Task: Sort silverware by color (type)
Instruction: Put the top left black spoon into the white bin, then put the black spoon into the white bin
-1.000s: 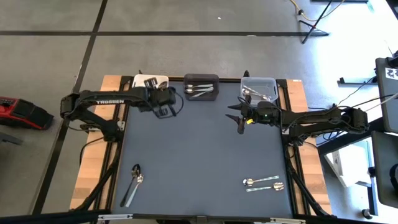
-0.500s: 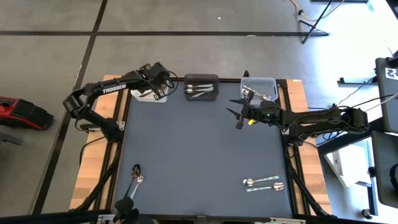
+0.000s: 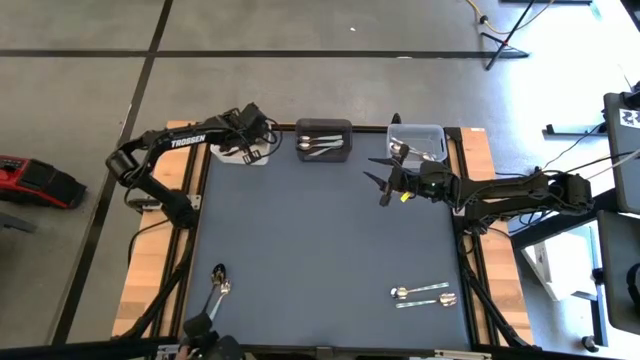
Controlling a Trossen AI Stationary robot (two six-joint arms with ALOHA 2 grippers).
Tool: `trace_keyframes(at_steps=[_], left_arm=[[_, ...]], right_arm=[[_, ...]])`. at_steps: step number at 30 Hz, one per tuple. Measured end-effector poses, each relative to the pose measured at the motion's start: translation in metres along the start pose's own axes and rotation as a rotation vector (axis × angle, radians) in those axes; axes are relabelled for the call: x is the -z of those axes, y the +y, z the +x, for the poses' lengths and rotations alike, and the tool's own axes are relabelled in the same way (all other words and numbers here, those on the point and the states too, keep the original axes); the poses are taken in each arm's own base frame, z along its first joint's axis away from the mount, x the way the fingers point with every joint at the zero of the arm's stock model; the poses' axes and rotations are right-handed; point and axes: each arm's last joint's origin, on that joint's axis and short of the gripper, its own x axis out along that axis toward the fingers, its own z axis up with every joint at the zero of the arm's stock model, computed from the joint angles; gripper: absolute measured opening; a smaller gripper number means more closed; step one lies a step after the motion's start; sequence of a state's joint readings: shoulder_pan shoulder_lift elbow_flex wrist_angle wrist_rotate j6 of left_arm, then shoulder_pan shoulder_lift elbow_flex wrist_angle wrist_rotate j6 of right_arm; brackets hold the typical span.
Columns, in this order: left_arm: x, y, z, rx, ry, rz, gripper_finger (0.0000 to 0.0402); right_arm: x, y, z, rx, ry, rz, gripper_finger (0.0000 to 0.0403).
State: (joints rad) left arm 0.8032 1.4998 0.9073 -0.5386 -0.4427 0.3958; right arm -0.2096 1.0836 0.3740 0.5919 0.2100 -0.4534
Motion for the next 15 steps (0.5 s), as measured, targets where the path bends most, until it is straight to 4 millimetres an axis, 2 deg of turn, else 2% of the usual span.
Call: trace_keyframes(at_steps=[6, 10, 15], left_arm=[[-0.004, -0.005, -0.010, -0.014, 0.018, 0.003, 0.0092], [-0.009, -0.014, -0.032, 0.002, -0.011, 0.006, 0.0108], [-0.009, -0.038, -0.070, 0.093, -0.119, 0.003, 0.0109]], right_arm=[[0.000, 0.000, 0.000, -0.001, 0.001, 0.005, 0.0179], [-0.001, 0.000, 0.000, 0.005, -0.010, 0.010, 0.0179], [-0.002, 0.000, 0.000, -0.021, -0.030, 0.041, 0.0179]])
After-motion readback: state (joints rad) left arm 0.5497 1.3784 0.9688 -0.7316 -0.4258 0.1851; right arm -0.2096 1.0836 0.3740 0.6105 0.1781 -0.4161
